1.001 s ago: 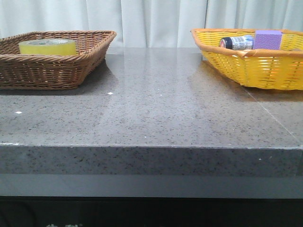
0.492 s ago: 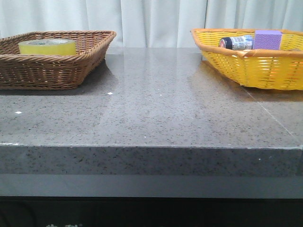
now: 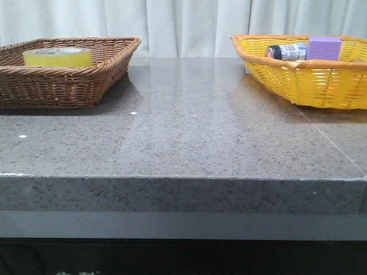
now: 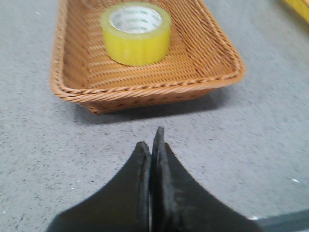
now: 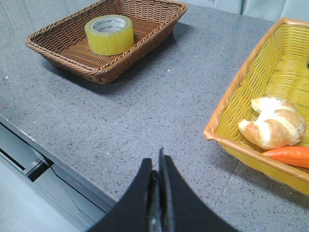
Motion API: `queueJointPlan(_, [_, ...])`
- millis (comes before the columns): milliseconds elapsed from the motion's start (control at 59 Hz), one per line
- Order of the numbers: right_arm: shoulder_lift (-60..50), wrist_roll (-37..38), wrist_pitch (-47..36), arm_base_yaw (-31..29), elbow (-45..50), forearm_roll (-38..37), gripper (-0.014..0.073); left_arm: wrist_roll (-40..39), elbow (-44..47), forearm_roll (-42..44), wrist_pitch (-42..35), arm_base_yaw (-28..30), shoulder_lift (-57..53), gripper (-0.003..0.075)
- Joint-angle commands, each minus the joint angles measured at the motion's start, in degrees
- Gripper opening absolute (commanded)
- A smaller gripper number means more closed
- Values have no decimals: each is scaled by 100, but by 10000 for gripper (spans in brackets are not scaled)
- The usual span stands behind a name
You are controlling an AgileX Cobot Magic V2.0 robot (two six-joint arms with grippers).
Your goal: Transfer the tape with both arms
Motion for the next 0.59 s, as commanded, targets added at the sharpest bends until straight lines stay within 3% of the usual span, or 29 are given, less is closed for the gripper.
queueJointPlan(0, [-7, 8, -452, -11, -146, 60, -68, -10, 585, -36, -1195, 114, -514, -20])
queueJointPlan(102, [-7, 8, -452, -11, -146, 60, -68, -10, 1300, -36, -1807, 239, -1158, -20])
queueJointPlan(305, [-7, 8, -452, -11, -146, 60, -68, -10, 2259, -50, -2258, 449, -2340, -20])
queueJointPlan(577, [-7, 8, -452, -11, -146, 60, -68, -10, 3154, -58, -2835, 610, -3055, -20])
